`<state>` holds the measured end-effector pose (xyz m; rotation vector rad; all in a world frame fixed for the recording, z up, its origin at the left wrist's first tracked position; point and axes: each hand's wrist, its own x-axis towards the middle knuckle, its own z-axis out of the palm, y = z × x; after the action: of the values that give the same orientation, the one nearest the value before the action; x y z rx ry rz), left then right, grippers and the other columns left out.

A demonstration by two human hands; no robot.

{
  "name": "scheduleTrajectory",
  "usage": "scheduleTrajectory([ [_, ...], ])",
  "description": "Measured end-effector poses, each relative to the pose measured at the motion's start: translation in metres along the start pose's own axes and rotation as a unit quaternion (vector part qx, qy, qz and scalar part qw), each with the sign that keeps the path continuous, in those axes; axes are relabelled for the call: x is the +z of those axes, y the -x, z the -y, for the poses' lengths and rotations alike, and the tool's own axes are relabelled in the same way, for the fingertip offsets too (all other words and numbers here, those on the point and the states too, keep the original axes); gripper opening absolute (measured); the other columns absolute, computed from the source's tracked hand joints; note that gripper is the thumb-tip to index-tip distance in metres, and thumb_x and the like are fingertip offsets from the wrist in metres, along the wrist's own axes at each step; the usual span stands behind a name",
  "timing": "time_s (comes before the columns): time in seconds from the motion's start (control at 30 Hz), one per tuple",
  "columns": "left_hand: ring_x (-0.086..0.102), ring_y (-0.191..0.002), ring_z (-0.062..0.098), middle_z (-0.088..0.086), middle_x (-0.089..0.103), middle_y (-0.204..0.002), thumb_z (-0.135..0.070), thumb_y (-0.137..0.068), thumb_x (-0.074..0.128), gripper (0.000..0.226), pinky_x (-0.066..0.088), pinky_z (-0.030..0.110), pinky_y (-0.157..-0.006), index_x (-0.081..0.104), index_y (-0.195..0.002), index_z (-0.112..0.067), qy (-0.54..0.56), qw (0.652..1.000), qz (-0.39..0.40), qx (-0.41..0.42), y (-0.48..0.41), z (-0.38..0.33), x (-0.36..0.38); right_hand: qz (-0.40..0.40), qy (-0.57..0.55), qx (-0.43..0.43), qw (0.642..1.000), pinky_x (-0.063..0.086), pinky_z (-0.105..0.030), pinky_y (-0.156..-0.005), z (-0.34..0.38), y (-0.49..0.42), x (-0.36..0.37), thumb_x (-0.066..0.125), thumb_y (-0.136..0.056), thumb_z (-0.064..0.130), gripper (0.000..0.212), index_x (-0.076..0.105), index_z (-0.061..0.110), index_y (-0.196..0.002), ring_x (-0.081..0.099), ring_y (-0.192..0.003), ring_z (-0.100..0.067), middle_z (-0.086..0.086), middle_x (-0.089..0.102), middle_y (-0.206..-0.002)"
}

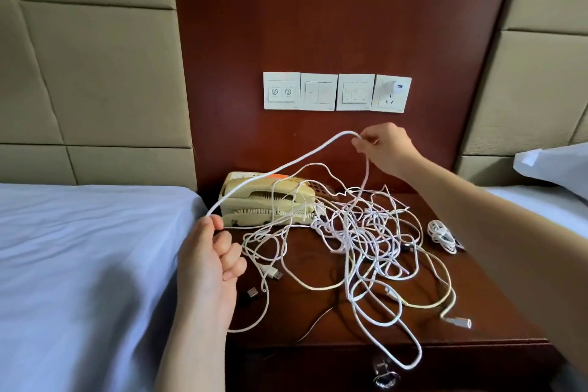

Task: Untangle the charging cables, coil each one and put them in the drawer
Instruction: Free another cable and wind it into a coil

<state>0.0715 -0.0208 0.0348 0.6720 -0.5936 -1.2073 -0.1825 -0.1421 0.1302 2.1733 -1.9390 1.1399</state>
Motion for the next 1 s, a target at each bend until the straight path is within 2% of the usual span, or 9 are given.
scheduleTrajectory([
  [0.13,0.015,-0.03,0.002,-0.011,0.019,-0.042,-0.019,-0.1,0.03,0.03,0.013,0.015,-0.029,0.041,-0.072,-0.018,0.001,1.0,-0.028,-0.012,-0.004,0.004,-0.001,-0.027,-0.111,0.048,0.992,0.048,-0.018,-0.044,-0.011,-0.006,-0.028,0.058,-0.094,0.023,0.023,0.067,0.007,-0.079,0.056,-0.043,-0.008,-0.005,0.066,-0.067],
  [0.3,0.015,-0.029,0.003,-0.011,0.02,-0.041,-0.018,-0.1,0.029,0.03,0.012,0.013,-0.029,0.04,-0.072,-0.017,-0.02,0.999,-0.029,-0.041,-0.008,0.017,0.003,0.036,-0.192,0.068,0.978,0.046,-0.016,-0.042,-0.024,0.001,-0.039,0.058,-0.093,0.014,0.017,0.068,0.002,-0.086,0.051,-0.038,-0.005,-0.011,0.068,-0.07],
  [0.4,0.015,-0.029,0.003,-0.011,0.02,-0.04,-0.02,-0.102,0.029,0.032,0.012,0.013,-0.03,0.041,-0.072,-0.016,-0.046,0.998,-0.025,-0.046,-0.01,0.023,0.006,0.15,-0.119,0.054,0.98,0.035,-0.015,-0.038,-0.027,0.019,-0.036,0.06,-0.092,0.016,0.012,0.068,0.008,-0.096,0.041,-0.039,-0.005,-0.002,0.067,-0.069],
  [0.47,0.015,-0.029,0.002,-0.011,0.02,-0.04,-0.02,-0.102,0.029,0.033,0.011,0.012,-0.032,0.043,-0.072,-0.015,-0.067,0.997,-0.01,-0.047,-0.01,0.027,0.009,0.24,-0.05,0.03,0.969,0.035,-0.016,-0.04,-0.027,0.035,-0.032,0.06,-0.092,0.019,0.013,0.064,0.017,-0.104,0.04,-0.041,-0.005,0.0,0.065,-0.072],
  [0.63,0.015,-0.03,0.001,-0.011,0.021,-0.041,-0.02,-0.102,0.032,0.034,0.011,0.01,-0.037,0.045,-0.072,-0.012,-0.149,0.986,0.046,-0.056,-0.002,0.039,0.024,0.345,0.009,-0.011,0.939,0.042,-0.017,-0.053,-0.028,0.081,-0.022,0.066,-0.086,0.033,0.045,0.05,0.03,-0.127,0.051,-0.054,-0.003,0.01,0.063,-0.088],
  [0.77,0.016,-0.031,0.002,-0.01,0.022,-0.042,-0.022,-0.102,0.034,0.033,0.012,0.01,-0.037,0.045,-0.073,-0.01,-0.208,0.971,0.096,-0.067,0.007,0.049,0.035,0.323,-0.025,-0.022,0.946,0.044,-0.015,-0.063,-0.023,0.111,-0.016,0.064,-0.084,0.042,0.054,0.044,0.033,-0.133,0.058,-0.07,-0.001,0.013,0.062,-0.098],
  [0.87,0.015,-0.034,0.003,-0.01,0.021,-0.044,-0.024,-0.102,0.034,0.033,0.011,0.012,-0.036,0.045,-0.075,-0.01,-0.242,0.956,0.141,-0.081,0.012,0.056,0.044,0.236,-0.077,-0.039,0.968,0.042,-0.018,-0.075,-0.018,0.131,-0.003,0.055,-0.092,0.04,0.042,0.049,0.022,-0.129,0.055,-0.083,0.0,0.011,0.061,-0.098],
  [0.93,0.014,-0.034,0.003,-0.009,0.02,-0.044,-0.025,-0.102,0.034,0.033,0.011,0.012,-0.036,0.044,-0.074,-0.011,-0.258,0.946,0.174,-0.094,0.015,0.06,0.048,0.16,-0.151,-0.047,0.974,0.038,-0.014,-0.071,-0.014,0.144,0.009,0.051,-0.095,0.033,0.026,0.056,0.018,-0.117,0.054,-0.078,0.003,0.011,0.06,-0.09],
  [1.0,0.013,-0.035,0.004,-0.009,0.02,-0.045,-0.026,-0.101,0.035,0.033,0.011,0.012,-0.036,0.045,-0.074,-0.011,-0.274,0.936,0.195,-0.103,0.016,0.066,0.052,0.13,-0.231,-0.051,0.963,0.036,-0.015,-0.059,-0.01,0.151,0.017,0.05,-0.097,0.025,0.014,0.059,0.015,-0.1,0.047,-0.06,-0.001,0.003,0.057,-0.073],
])
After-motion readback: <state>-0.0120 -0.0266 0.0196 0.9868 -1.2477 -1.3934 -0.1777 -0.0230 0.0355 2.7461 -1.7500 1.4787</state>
